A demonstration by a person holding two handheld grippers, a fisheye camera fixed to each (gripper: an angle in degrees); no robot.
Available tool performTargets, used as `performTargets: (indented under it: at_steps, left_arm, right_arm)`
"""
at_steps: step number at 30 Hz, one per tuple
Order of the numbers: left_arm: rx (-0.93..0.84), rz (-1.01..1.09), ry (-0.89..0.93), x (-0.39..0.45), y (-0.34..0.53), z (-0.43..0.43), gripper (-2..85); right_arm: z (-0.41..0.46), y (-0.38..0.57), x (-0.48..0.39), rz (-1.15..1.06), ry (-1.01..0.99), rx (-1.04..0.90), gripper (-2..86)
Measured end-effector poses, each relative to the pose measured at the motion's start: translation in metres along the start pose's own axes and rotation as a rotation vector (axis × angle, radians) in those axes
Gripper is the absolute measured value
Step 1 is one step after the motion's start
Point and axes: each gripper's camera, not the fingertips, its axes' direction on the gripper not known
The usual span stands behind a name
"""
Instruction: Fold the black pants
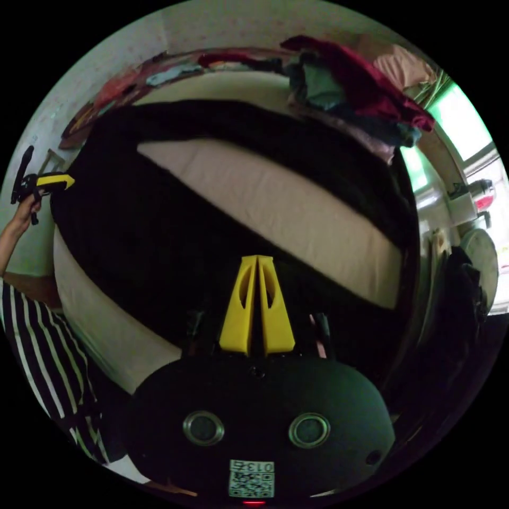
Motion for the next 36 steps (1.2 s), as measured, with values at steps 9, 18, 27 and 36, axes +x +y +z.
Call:
performTargets:
  at_steps: [9,18,27,36]
  left_arm:
    - [0.011,0.432,-0.126,0.051,-0.127,0.011,9.0]
    - [-0.101,0.450,-0.072,0.018,-0.142,0.003,0.7]
    - [-0.098,0.520,0.161,-0.007,-0.074,-0.056,-0.1]
    - [0.058,0.419,0.357,-0.072,-0.062,-0.150,0.8]
  right_arm:
    - [0.010,-0.134,0.026,-0.249,0.021,0.011,8.2]
    - [0.017,-0.177,0.056,-0.242,0.003,-0.031,2.4]
    - [-0.018,-0.133,0.064,-0.288,-0.069,0.004,1.1]
    - [-0.054,-0.130,0.096,-0.142,0.010,0.062,3.4]
